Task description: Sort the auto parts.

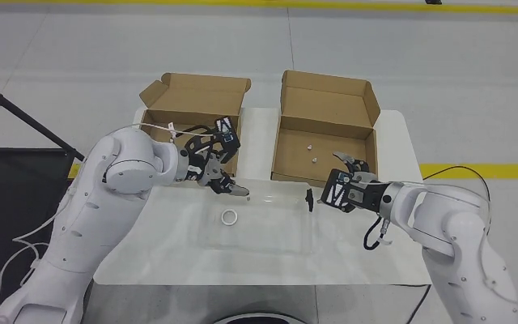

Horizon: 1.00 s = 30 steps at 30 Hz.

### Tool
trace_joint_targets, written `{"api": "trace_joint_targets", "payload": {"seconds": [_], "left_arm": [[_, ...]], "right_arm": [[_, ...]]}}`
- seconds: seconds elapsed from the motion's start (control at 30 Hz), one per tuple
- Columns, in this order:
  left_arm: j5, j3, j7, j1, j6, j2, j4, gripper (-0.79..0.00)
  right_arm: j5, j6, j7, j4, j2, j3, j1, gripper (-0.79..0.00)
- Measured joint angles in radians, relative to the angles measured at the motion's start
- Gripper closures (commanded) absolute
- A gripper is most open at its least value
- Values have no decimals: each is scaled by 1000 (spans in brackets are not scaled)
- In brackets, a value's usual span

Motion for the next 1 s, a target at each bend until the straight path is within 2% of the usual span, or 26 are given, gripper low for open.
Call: {"api": "trace_joint_targets", "payload": {"seconds": [0.23, 0.33, 0.37, 0.43, 0.53, 0.63, 0.9, 1.0], "left_arm": [[0, 0, 4, 3, 0, 0, 1, -785], [20, 18, 20, 33, -12, 3, -26, -785], [33, 32, 15, 37, -13, 5, -38, -723], [69, 78, -1, 32, 0, 10, -66, -665], [136, 162, -29, 6, 28, 18, -94, -637], [208, 235, -61, -25, 60, 28, -88, -560], [239, 350, -82, -72, 81, 59, -33, -539], [245, 382, -69, -79, 69, 69, -7, -563]], "right_arm": [[0, 0, 0, 0, 0, 0, 0, -785], [0, 0, 0, 0, 0, 0, 0, -785], [0, 0, 0, 0, 0, 0, 0, -785], [0, 0, 0, 0, 0, 0, 0, -785], [0, 0, 0, 0, 0, 0, 0, -785], [0, 0, 0, 0, 0, 0, 0, -785], [0, 0, 0, 0, 0, 0, 0, -785], [0, 0, 0, 0, 0, 0, 0, -785]]}}
